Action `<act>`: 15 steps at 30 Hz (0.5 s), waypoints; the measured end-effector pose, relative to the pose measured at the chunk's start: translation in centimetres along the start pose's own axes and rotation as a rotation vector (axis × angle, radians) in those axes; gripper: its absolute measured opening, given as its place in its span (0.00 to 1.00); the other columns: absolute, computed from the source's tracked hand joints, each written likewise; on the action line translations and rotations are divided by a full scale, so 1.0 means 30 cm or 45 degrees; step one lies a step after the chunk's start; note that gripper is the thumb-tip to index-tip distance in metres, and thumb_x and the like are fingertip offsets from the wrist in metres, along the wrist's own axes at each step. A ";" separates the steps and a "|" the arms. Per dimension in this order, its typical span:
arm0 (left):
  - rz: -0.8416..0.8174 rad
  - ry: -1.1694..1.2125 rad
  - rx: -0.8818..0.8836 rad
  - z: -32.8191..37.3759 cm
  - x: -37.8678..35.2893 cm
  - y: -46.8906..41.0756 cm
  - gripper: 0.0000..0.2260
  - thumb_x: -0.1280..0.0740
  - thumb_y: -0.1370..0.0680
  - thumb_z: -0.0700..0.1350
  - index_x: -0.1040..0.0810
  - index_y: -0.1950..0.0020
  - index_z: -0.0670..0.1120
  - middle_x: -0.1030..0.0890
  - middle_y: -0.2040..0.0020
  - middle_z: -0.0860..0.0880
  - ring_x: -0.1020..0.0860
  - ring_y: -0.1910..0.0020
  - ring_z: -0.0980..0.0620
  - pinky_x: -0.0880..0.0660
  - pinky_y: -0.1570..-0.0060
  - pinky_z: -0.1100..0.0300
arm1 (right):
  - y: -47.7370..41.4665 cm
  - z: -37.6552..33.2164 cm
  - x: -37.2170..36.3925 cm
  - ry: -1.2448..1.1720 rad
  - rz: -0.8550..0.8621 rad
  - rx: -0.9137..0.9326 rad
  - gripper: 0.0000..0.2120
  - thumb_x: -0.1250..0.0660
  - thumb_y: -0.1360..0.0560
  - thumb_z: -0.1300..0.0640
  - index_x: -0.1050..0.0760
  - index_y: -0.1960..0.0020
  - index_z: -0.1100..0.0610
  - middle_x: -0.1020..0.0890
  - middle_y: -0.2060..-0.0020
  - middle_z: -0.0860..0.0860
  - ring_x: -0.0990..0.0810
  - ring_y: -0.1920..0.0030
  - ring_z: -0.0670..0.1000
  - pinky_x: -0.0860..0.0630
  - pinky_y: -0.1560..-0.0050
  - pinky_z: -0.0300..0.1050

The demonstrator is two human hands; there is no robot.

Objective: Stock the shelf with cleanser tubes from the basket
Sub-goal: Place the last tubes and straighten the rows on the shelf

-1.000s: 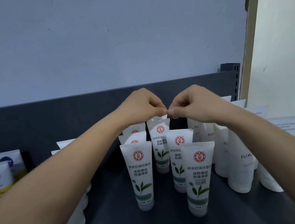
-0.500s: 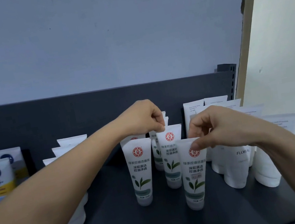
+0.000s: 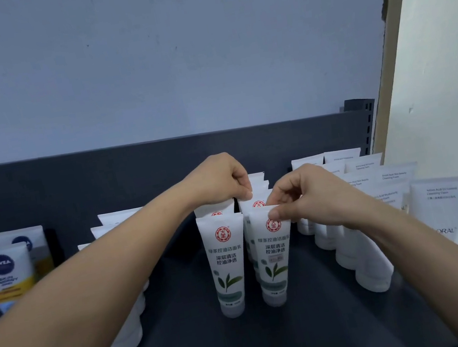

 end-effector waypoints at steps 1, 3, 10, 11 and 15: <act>-0.002 0.003 -0.005 0.002 0.000 0.001 0.03 0.25 0.29 0.43 0.15 0.56 0.46 0.21 0.68 0.58 0.25 0.68 0.64 0.29 0.63 0.70 | -0.003 0.000 -0.002 0.001 0.000 0.001 0.09 0.23 0.31 0.60 0.20 0.65 0.49 0.24 0.78 0.41 0.27 0.74 0.40 0.29 0.66 0.39; -0.005 0.012 -0.012 0.004 -0.001 0.002 0.03 0.25 0.29 0.43 0.15 0.56 0.47 0.21 0.69 0.58 0.25 0.68 0.64 0.29 0.63 0.70 | -0.007 -0.003 -0.007 -0.013 -0.004 0.006 0.09 0.24 0.31 0.60 0.20 0.65 0.49 0.24 0.78 0.40 0.27 0.75 0.39 0.31 0.68 0.33; -0.055 0.058 -0.012 0.000 -0.009 0.011 0.03 0.25 0.29 0.45 0.15 0.58 0.47 0.23 0.75 0.63 0.26 0.71 0.69 0.32 0.64 0.67 | -0.001 -0.004 -0.011 -0.031 0.000 0.033 0.09 0.24 0.31 0.61 0.20 0.64 0.50 0.23 0.77 0.40 0.26 0.73 0.38 0.32 0.69 0.28; -0.056 0.057 -0.010 -0.001 -0.008 0.012 0.04 0.25 0.29 0.45 0.15 0.57 0.46 0.23 0.75 0.62 0.25 0.71 0.68 0.31 0.64 0.67 | 0.001 -0.002 -0.011 -0.027 -0.001 0.033 0.09 0.24 0.31 0.61 0.20 0.64 0.50 0.23 0.77 0.39 0.26 0.73 0.38 0.32 0.69 0.29; -0.058 0.066 0.000 -0.003 -0.002 0.012 0.06 0.25 0.29 0.48 0.15 0.58 0.47 0.21 0.69 0.59 0.25 0.66 0.62 0.30 0.61 0.64 | 0.011 -0.001 -0.005 0.050 0.015 0.029 0.05 0.23 0.32 0.57 0.18 0.59 0.51 0.18 0.70 0.43 0.24 0.69 0.46 0.27 0.65 0.41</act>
Point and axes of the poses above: each hand's wrist, its own y-axis away from the middle knuckle, its own x-axis out of the back of the hand, z = x × y, the point moved 9 cm from there along -y, towards the middle knuckle
